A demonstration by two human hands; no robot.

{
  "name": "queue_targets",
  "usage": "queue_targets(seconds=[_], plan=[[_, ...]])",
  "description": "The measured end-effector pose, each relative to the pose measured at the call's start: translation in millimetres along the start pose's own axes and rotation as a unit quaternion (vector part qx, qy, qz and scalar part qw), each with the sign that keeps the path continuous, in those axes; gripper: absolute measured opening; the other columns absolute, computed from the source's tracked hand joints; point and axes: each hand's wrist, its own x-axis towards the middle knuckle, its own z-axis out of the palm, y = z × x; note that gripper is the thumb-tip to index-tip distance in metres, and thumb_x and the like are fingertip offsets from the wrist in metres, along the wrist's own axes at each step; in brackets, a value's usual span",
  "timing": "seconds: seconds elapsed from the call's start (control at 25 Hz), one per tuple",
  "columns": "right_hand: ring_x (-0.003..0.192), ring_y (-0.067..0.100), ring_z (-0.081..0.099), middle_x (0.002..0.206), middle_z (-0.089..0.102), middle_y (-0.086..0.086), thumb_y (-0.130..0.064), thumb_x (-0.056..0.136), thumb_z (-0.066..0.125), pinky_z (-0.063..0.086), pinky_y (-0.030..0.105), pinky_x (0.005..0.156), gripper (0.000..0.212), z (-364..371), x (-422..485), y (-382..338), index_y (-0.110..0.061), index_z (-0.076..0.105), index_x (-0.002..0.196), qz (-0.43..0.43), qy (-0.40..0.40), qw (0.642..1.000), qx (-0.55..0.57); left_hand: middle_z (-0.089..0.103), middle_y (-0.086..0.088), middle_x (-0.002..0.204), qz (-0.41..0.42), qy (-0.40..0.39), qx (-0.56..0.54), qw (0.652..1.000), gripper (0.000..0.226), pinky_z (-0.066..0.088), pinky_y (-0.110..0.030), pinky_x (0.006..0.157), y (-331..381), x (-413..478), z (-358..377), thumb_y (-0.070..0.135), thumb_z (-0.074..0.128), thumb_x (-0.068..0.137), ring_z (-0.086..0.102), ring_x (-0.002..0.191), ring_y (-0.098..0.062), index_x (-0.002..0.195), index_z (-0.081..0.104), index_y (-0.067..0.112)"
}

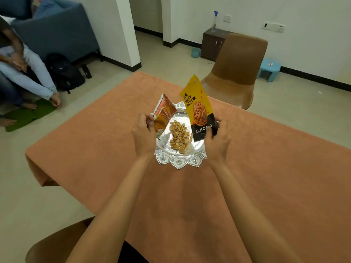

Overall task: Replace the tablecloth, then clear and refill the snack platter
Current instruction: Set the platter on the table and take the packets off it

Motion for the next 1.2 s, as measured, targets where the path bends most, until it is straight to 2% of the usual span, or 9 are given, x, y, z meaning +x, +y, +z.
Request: queue_targets(seconds=[0.08, 0.2, 0.36, 0.44, 0.6, 0.8, 1.0, 1.08, 1.2], plan=[[0.067, 0.002, 0.053, 0.085, 0.059, -0.006, -0.003, 0.088, 0.060, 0.041, 0.018, 0.056, 0.022, -4.0, -1.8, 7.8, -0.001, 0.054, 0.109, -0.017, 0.020, 1.000, 0.006, 0.062, 0.000, 0.083, 0.007, 0.023, -0.001, 1.000, 0.014, 0.038, -0.014, 0.058, -1.0, -4.8, -0.4, -0.005, 0.053, 0.086, 0.054, 0.072, -0.011, 0.084, 0.059, 0.008], [0.061, 0.003, 0.048, 0.079, 0.060, -0.003, -0.008, 0.089, 0.062, 0.035, 0.022, 0.054, 0.013, -7.4, -4.6, 23.4, -0.003, 0.056, 0.099, 0.028, 0.015, 0.999, 0.011, 0.064, 0.001, 0.082, 0.001, 0.030, 0.007, 1.000, 0.017, 0.035, -0.008, 0.059, -2.0, -11.6, 2.1, -0.005, 0.054, 0.085, 0.055, 0.072, -0.010, 0.083, 0.063, 0.009], [0.065, 0.008, 0.052, 0.076, 0.059, -0.005, -0.009, 0.087, 0.065, 0.040, 0.017, 0.056, 0.012, -14.1, -9.0, 32.1, -0.009, 0.055, 0.093, 0.065, -0.003, 0.997, 0.042, 0.062, 0.004, 0.087, 0.006, 0.025, -0.012, 1.000, 0.015, 0.039, -0.017, 0.064, 1.6, -19.9, 10.2, -0.004, 0.058, 0.084, 0.055, 0.076, -0.010, 0.091, 0.061, 0.008], [0.069, 0.008, 0.056, 0.079, 0.061, -0.007, -0.008, 0.086, 0.065, 0.045, 0.019, 0.061, 0.015, -21.7, -11.1, 32.0, -0.015, 0.054, 0.093, 0.117, 0.017, 0.988, 0.096, 0.061, 0.006, 0.085, -0.038, 0.029, -0.060, 0.997, 0.013, 0.040, -0.012, 0.065, 9.5, -24.0, 14.2, -0.003, 0.061, 0.084, 0.054, 0.073, -0.006, 0.092, 0.061, 0.008], [0.078, 0.013, 0.061, 0.086, 0.066, 0.002, -0.007, 0.085, 0.067, 0.053, 0.037, 0.071, 0.018, -64.3, -12.9, 40.1, -0.020, 0.058, 0.094, 0.206, 0.107, 0.955, 0.185, 0.060, 0.006, 0.088, -0.136, 0.010, -0.176, 0.975, 0.014, 0.045, -0.013, 0.068, 41.7, -41.2, 28.9, 0.001, 0.060, 0.087, 0.055, 0.070, 0.001, 0.097, 0.059, 0.010], [0.082, 0.014, 0.064, 0.093, 0.065, 0.004, -0.001, 0.086, 0.064, 0.057, 0.026, 0.068, 0.021, -157.7, -41.6, 75.2, -0.009, 0.059, 0.105, 0.303, 0.230, 0.894, 0.236, 0.066, 0.012, 0.081, -0.205, -0.085, -0.338, 0.915, 0.020, 0.049, -0.016, 0.065, 101.8, -83.0, 71.9, 0.003, 0.060, 0.090, 0.058, 0.067, 0.005, 0.088, 0.065, 0.022], [0.085, 0.026, 0.063, 0.097, 0.067, 0.016, 0.004, 0.083, 0.064, 0.055, 0.039, 0.072, 0.023, -222.2, -108.0, 138.8, -0.018, 0.060, 0.089, 0.411, 0.269, 0.853, 0.175, 0.066, -0.003, 0.112, -0.283, -0.231, -0.424, 0.829, 0.044, 0.052, -0.024, 0.078, 109.4, -165.8, 132.7, -0.015, 0.055, 0.085, 0.064, 0.096, -0.013, 0.081, 0.077, 0.023], [0.083, 0.027, 0.063, 0.102, 0.066, 0.026, 0.007, 0.082, 0.063, 0.054, 0.040, 0.073, 0.022, -233.6, -131.4, 158.5, -0.012, 0.061, 0.092, 0.442, 0.277, 0.839, 0.156, 0.066, -0.004, 0.102, -0.340, -0.263, -0.409, 0.805, 0.043, 0.053, -0.020, 0.070, 100.1, -202.7, 152.0, -0.018, 0.050, 0.086, 0.061, 0.095, -0.021, 0.082, 0.076, 0.017], [0.071, 0.021, 0.062, 0.092, 0.064, 0.016, 0.010, 0.083, 0.060, 0.053, 0.025, 0.054, 0.022, -235.2, -156.0, 181.1, -0.007, 0.057, 0.096, 0.491, 0.262, 0.814, 0.166, 0.070, -0.002, 0.086, -0.413, -0.282, -0.370, 0.783, 0.050, 0.051, -0.013, 0.059, 70.4, -250.7, 170.8, -0.017, 0.050, 0.087, 0.058, 0.091, -0.026, 0.074, 0.077, 0.024]])
